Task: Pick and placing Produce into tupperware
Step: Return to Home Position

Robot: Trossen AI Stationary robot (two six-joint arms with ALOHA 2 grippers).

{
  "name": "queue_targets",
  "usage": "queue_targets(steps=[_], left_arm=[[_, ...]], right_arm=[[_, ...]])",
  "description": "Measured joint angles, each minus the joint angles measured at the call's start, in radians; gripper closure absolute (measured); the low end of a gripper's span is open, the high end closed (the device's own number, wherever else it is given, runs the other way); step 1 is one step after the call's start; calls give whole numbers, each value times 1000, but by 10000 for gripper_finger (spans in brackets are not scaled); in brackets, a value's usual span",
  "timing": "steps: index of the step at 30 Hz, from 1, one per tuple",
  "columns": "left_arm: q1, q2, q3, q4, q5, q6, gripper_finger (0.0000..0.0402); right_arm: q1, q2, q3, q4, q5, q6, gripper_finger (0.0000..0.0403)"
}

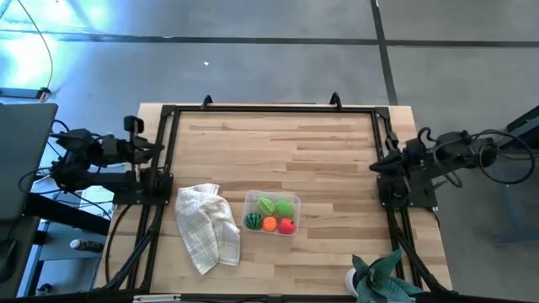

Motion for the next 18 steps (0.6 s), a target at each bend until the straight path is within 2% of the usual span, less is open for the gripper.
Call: queue_targets(steps=[6, 12, 18], left_arm=[[0, 1, -49, 76, -2, 1, 401], [0, -3, -114, 167, 18, 0, 401], [0, -3, -161, 226, 42, -16, 401]], right_arm=[[0, -91, -10, 11, 7, 0, 399], [0, -279, -135, 128, 7, 20, 399], [0, -252, -200, 182, 13, 53, 399]])
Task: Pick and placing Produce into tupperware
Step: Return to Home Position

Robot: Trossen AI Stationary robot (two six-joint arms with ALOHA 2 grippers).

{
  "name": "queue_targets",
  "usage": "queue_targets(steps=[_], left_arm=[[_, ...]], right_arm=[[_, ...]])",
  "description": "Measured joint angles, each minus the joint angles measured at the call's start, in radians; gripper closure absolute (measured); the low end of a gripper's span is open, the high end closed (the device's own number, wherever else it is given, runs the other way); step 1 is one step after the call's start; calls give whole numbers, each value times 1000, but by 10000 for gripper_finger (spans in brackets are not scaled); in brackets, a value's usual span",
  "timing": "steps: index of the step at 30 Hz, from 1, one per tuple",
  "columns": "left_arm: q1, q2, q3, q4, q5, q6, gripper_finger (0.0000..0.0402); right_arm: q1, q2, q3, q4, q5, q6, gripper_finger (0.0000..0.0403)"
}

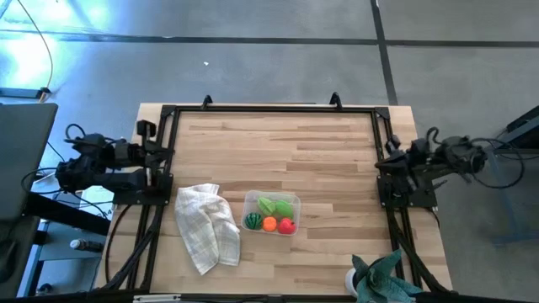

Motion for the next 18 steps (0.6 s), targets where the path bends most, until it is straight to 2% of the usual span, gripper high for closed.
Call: queue_targets(steps=[2, 6, 9, 18], left_arm=[[0, 0, -28, 18, 8, -16, 401], [-1, 0, -113, 105, 29, -38, 401], [0, 0, -183, 185, 28, -57, 401], [0, 0, -366, 430, 52, -119, 401]], right_arm=[[-1, -9, -52, 42, 5, 21, 399], [-1, -23, -186, 304, -17, 30, 399], [-1, -21, -276, 401, -23, 45, 399], [-1, -23, -439, 559, -32, 146, 399]])
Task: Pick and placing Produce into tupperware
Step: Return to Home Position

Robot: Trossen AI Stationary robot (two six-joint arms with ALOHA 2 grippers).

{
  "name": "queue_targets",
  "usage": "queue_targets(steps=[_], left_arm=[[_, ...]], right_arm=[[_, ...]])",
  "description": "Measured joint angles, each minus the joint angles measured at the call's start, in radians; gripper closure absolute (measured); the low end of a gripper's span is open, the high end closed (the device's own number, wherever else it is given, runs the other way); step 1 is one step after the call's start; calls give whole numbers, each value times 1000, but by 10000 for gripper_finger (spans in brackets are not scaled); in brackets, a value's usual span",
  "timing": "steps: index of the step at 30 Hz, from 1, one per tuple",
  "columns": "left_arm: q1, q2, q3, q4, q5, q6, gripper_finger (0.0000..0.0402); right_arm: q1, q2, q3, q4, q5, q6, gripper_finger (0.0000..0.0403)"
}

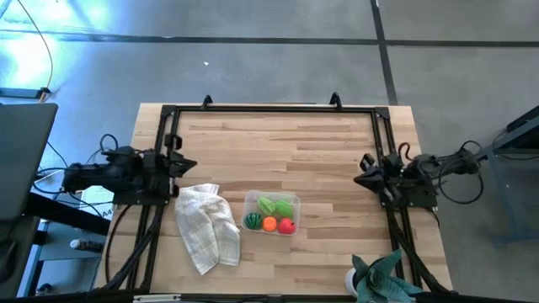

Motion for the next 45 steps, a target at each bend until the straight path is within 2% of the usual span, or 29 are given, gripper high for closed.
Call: queue_targets(steps=[5, 10, 14, 18, 24, 30, 45], left_arm=[[0, 1, -97, 135, 7, -20, 401], [0, 0, -149, 155, 7, -56, 401], [0, 0, -153, 123, 7, -72, 401], [0, 0, -153, 68, 7, -27, 401], [0, 2, -152, -160, 1, 40, 401], [0, 43, -148, -162, -6, 43, 401], [0, 50, -148, -162, -2, 42, 401]], right_arm=[[0, 0, -65, 70, 0, 23, 399], [0, 0, -100, 90, 0, 63, 399], [0, 0, -101, 76, 0, 66, 399], [0, 0, -101, 21, 0, -11, 399], [0, 5, -101, -165, -3, -113, 399], [0, 13, -100, -168, -7, -200, 399], [0, 13, -99, -172, -7, -176, 399]])
